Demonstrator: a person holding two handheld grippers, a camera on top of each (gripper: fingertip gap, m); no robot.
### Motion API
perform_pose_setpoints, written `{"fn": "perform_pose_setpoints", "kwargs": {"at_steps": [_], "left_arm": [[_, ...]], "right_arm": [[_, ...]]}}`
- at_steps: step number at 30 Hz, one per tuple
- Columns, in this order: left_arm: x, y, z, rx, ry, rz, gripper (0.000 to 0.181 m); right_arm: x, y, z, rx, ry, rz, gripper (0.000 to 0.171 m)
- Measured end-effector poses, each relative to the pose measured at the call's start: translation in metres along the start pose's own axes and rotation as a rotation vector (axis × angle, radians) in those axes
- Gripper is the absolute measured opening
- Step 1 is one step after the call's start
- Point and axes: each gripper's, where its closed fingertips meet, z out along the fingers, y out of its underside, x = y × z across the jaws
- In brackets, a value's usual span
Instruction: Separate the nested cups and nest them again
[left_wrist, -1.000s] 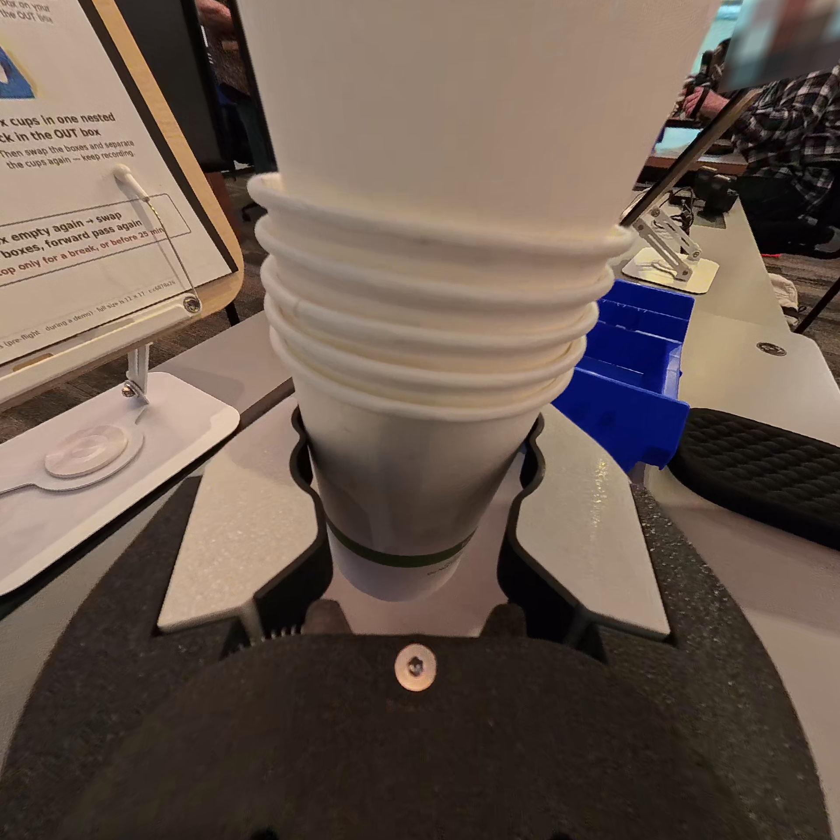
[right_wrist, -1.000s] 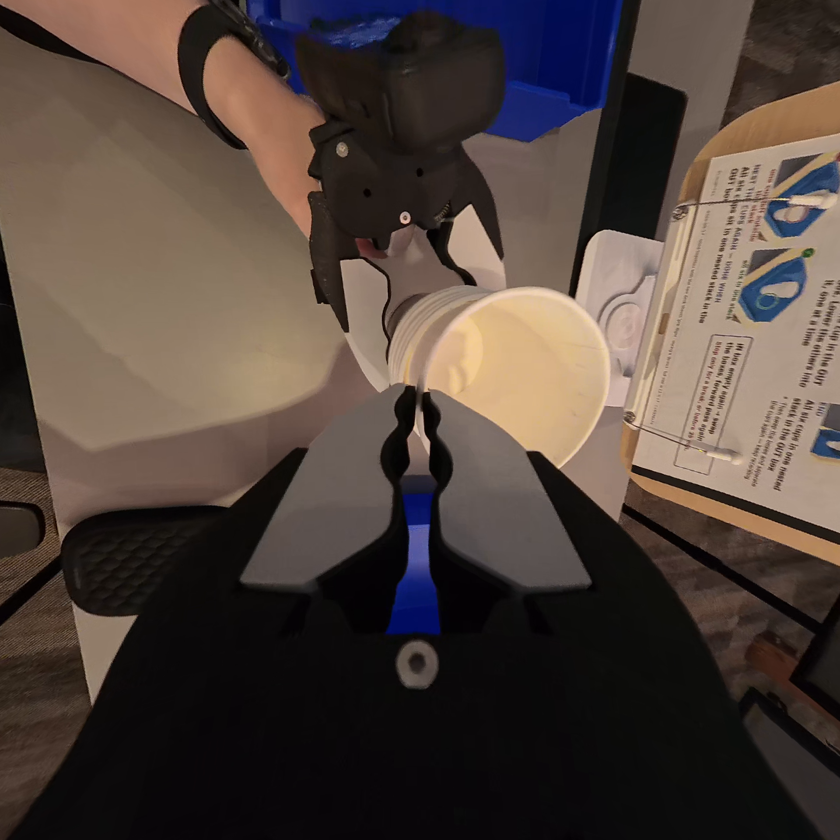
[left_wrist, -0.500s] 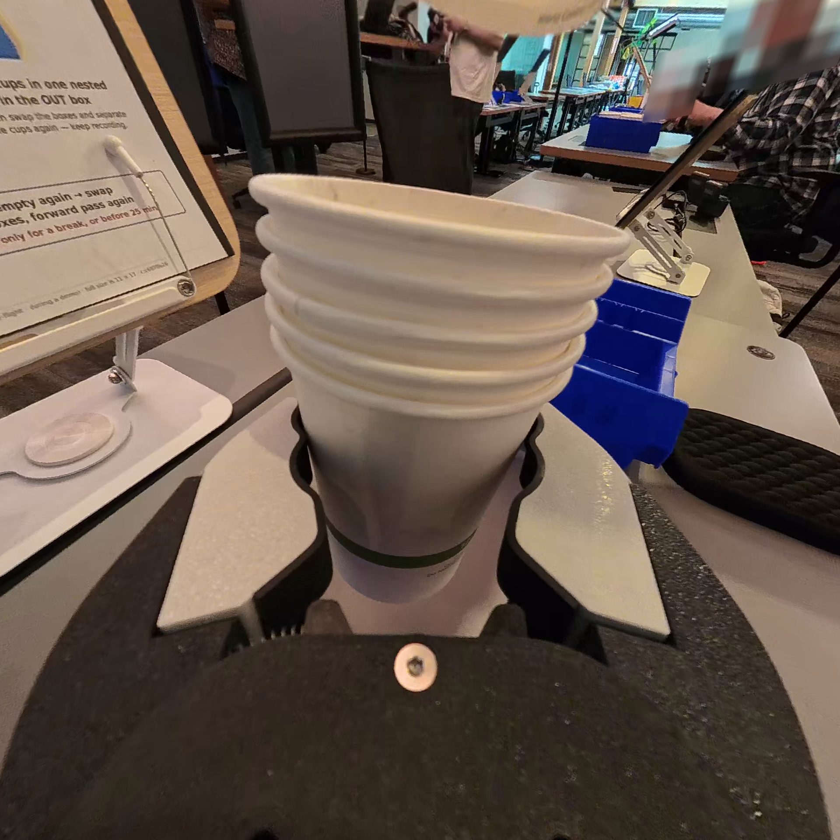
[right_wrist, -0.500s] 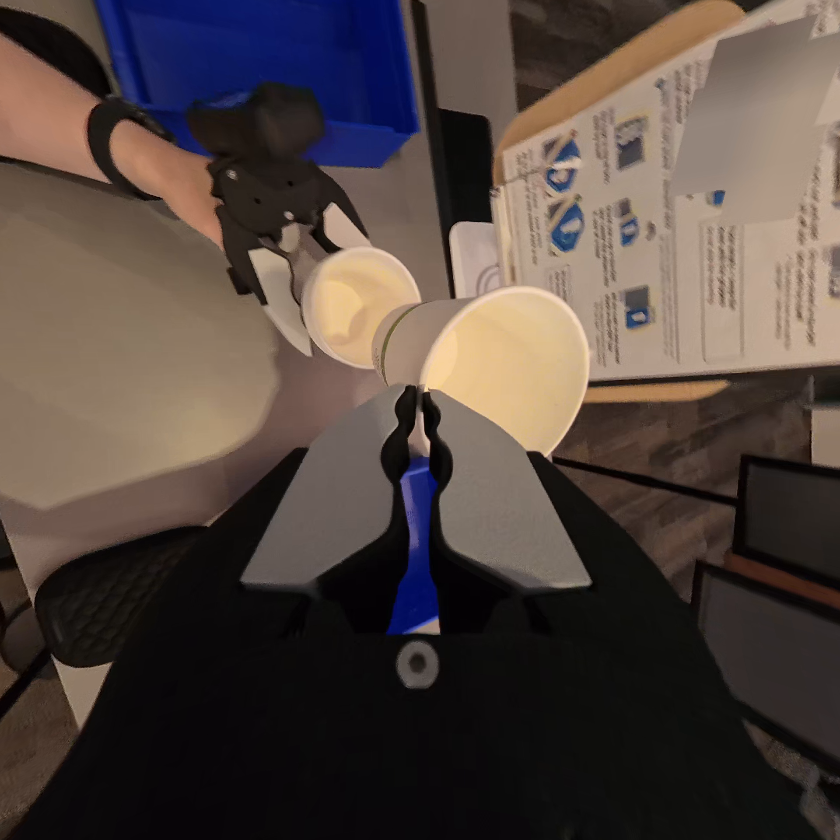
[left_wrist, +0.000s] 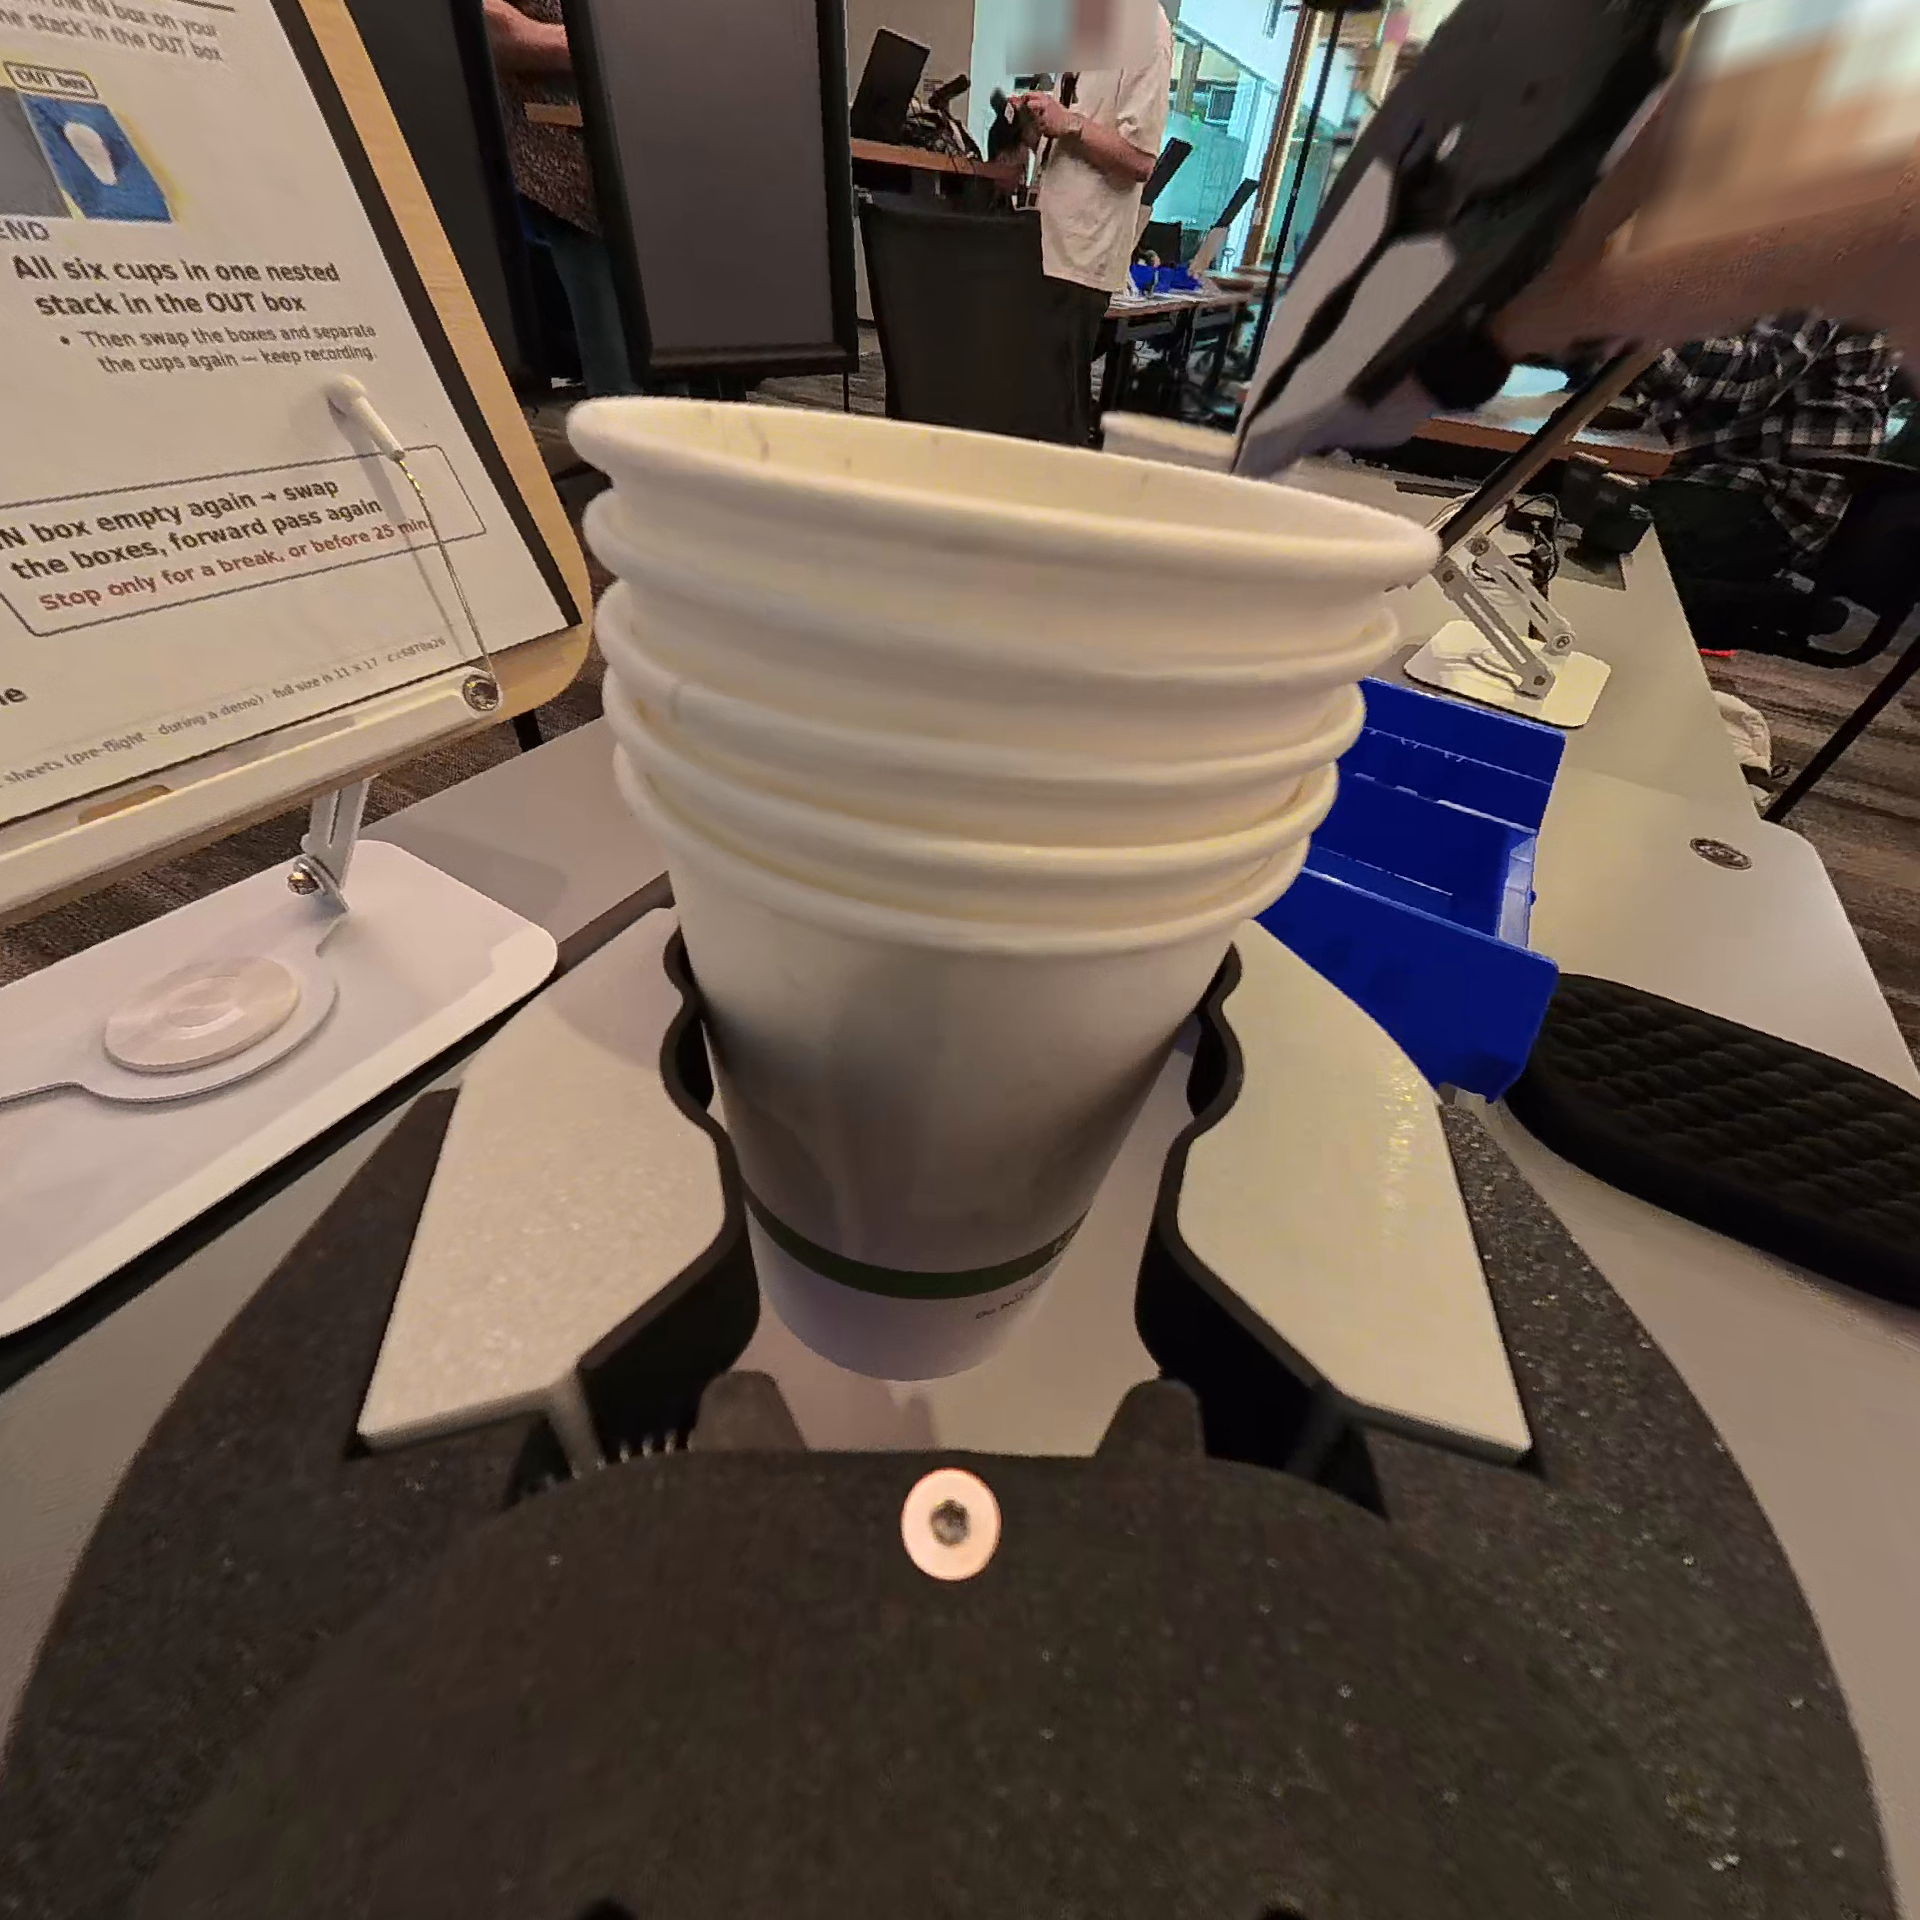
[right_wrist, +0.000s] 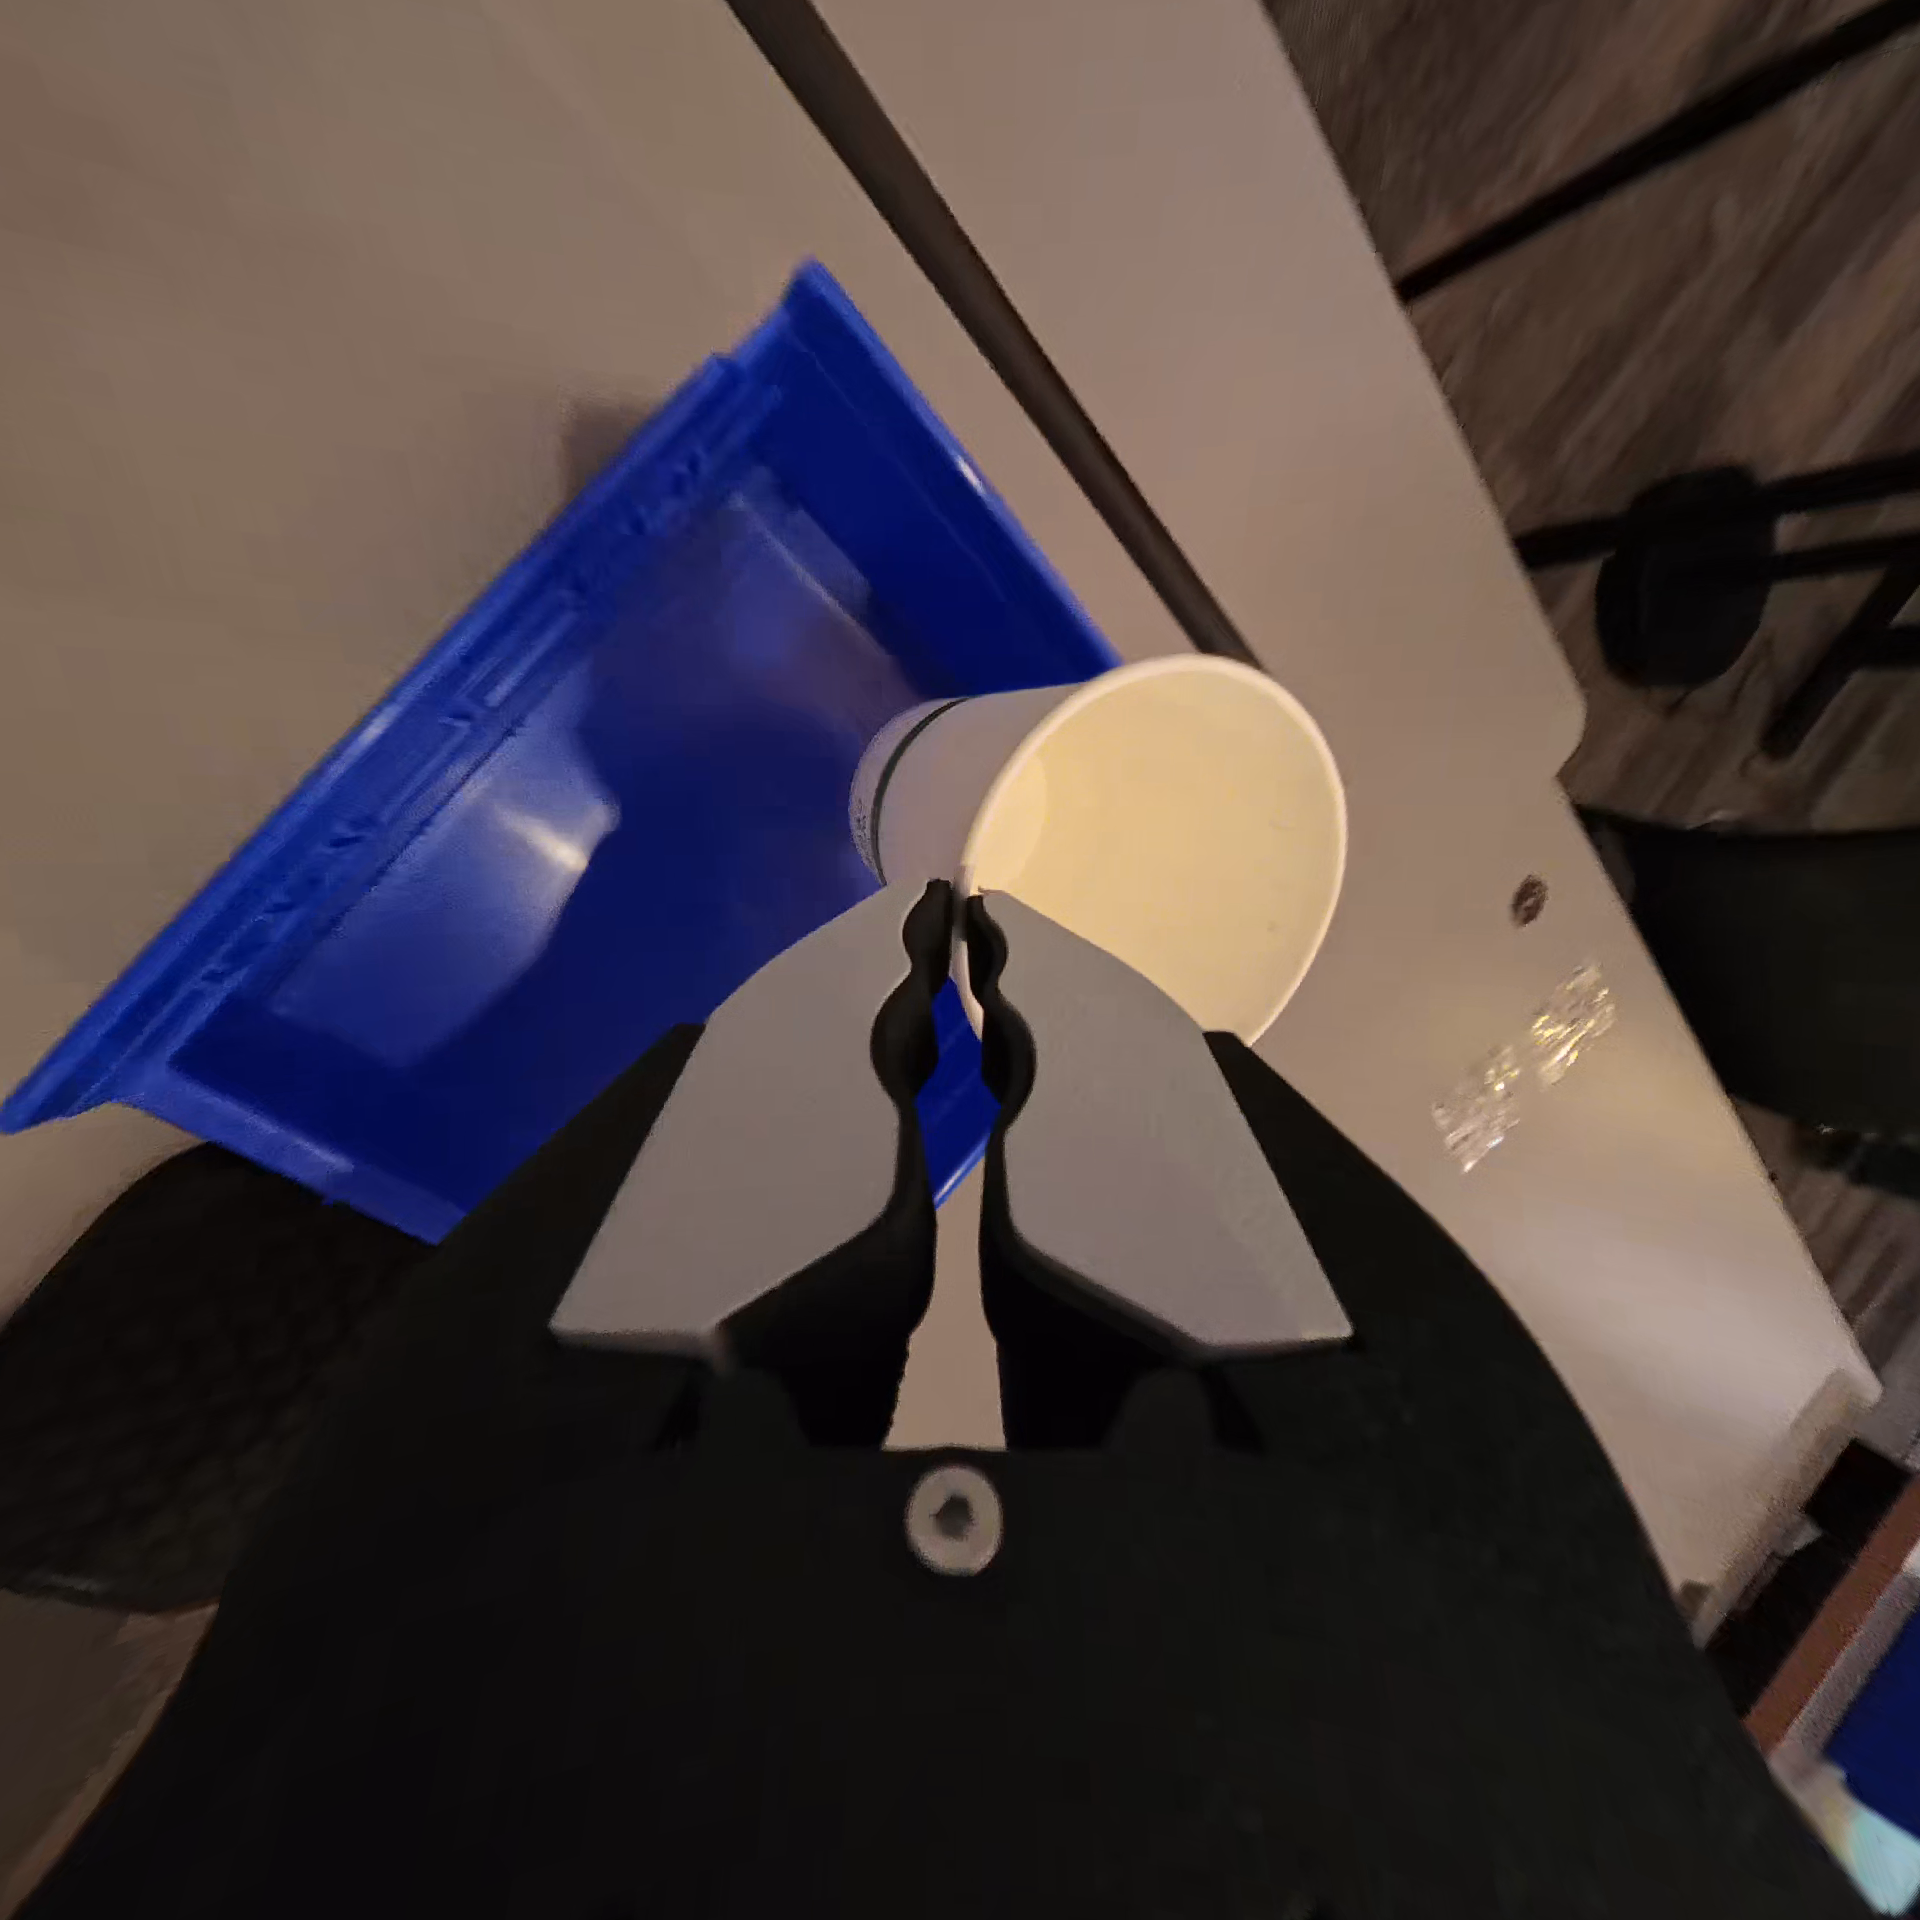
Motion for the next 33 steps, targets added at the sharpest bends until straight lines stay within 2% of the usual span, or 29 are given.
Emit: {"fn": "perform_pose_setpoints", "kwargs": {"at_steps": [5, 9, 15, 20, 22, 23, 26, 30, 33], "left_arm": [[0.003, -0.001, 0.000, 0.000, 0.004, 0.010, 0.091], [0.006, -0.002, 0.001, -0.002, 0.006, 0.020, 0.092], [0.006, 0.001, 0.002, -0.011, 0.006, 0.021, 0.092], [0.006, 0.003, 0.003, -0.020, 0.011, 0.014, 0.092], [0.005, 0.002, 0.002, -0.019, 0.012, 0.012, 0.092], [0.005, 0.001, 0.002, -0.016, 0.012, 0.011, 0.092], [0.006, -0.003, 0.000, -0.005, 0.013, 0.011, 0.092], [0.007, -0.004, -0.001, -0.001, 0.013, 0.014, 0.092], [0.009, -0.003, 0.000, -0.004, 0.012, 0.018, 0.092]], "right_arm": [[0.003, 0.034, 0.052, -0.085, 0.029, 0.055, 0.003], [-0.004, 0.040, 0.075, -0.106, -0.003, 0.062, 0.004], [-0.004, 0.045, 0.091, -0.134, 0.007, 0.059, 0.004], [-0.004, 0.040, 0.094, -0.084, 0.038, 0.061, 0.004], [-0.004, 0.035, 0.092, -0.032, 0.055, 0.075, 0.020], [-0.004, 0.032, 0.090, 0.001, 0.070, 0.090, 0.030], [-0.007, 0.012, 0.065, 0.176, 0.152, 0.149, 0.043], [-0.001, -0.010, -0.015, 0.473, 0.474, 0.278, 0.037], [-0.008, -0.013, -0.078, 0.594, 0.740, 0.304, 0.032]]}}
